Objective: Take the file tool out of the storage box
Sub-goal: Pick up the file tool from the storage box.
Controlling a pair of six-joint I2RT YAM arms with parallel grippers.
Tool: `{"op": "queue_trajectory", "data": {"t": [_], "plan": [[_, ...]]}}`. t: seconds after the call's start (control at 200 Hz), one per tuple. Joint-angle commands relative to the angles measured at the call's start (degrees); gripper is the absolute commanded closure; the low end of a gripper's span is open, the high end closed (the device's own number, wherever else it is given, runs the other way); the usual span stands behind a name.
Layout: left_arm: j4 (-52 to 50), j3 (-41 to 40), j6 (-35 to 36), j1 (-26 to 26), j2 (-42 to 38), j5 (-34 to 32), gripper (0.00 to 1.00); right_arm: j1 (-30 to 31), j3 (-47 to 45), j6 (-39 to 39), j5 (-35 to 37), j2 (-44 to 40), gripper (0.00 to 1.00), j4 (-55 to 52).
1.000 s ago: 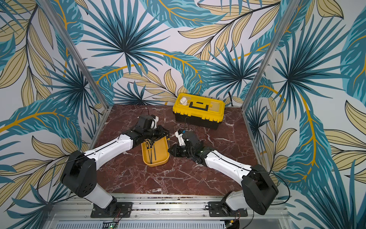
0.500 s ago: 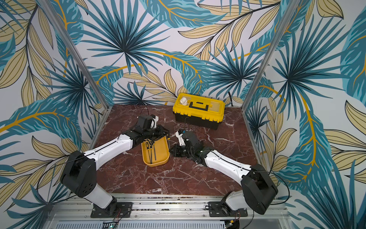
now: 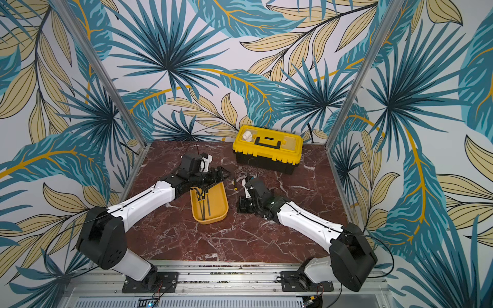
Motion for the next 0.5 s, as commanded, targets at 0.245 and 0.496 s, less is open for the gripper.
{"op": "queue_trajectory", "data": {"t": [0.245,0.496], "plan": [[-16.2,3.7,12.5,0.1,-4.2,-9.4,0.00,0.1,0.9,-1.4,19.4,1.2,1.00,-14.5],[-20.0,3.2,15.0,-1.3,-5.3,-16.1,0.00,0.0,1.1,-3.0,23.8,5.8,1.00,-15.0]]}}
